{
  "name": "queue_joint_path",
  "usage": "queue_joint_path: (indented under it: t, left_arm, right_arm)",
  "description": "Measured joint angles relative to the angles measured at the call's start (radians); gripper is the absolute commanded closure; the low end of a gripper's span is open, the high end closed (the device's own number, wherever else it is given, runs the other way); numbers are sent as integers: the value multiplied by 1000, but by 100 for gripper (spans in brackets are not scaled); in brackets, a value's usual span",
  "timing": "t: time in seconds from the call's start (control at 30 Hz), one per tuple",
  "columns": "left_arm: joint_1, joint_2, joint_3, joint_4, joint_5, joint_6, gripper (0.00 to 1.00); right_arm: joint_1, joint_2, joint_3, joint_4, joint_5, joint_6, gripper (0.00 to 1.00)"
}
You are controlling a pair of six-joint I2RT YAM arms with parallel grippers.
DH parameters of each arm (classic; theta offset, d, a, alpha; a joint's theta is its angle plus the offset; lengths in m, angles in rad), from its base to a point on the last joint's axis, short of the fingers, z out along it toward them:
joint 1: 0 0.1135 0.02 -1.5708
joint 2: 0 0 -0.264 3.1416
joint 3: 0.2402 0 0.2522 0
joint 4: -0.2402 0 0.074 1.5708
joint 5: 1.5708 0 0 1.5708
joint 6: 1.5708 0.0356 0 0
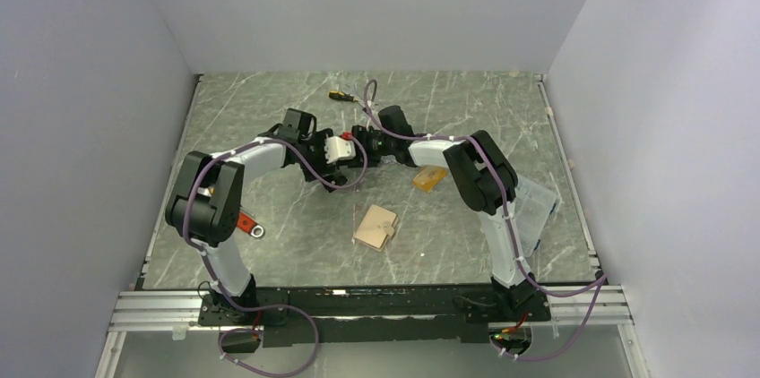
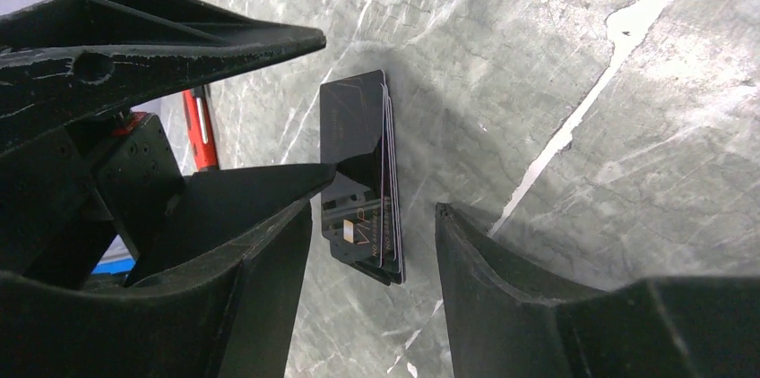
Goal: Put the credit cards into the card holder
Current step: Pick up the credit card from the center of the board.
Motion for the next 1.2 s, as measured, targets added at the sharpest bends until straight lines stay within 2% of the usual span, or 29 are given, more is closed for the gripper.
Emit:
queue_joint_path:
  t: [0.17,0.33,0.43,0.63,0.9,1.2]
  left_arm:
    - [62,-16,37,-134,93,-58,28]
    - [121,-31,77,-204,163,-151,34]
    - [153,-28,125,-267,261,-266,37]
    - [240,16,164,-283,419,-518,35]
    - [224,31,62,-249,428,-763,39]
    - [204,31,-24,-159,394,-964,40]
  right_arm:
    - [0,0,3,-6,0,-6,42]
    - [9,0,43,-79,37,-46,42]
    - [26,-5,77,-138,106,-98,46]
    - [68,-25,105,-226,252,-193,49]
    - [90,-25,137,-288,310,-234,52]
    - [87,-29,104,-247,310,-234,68]
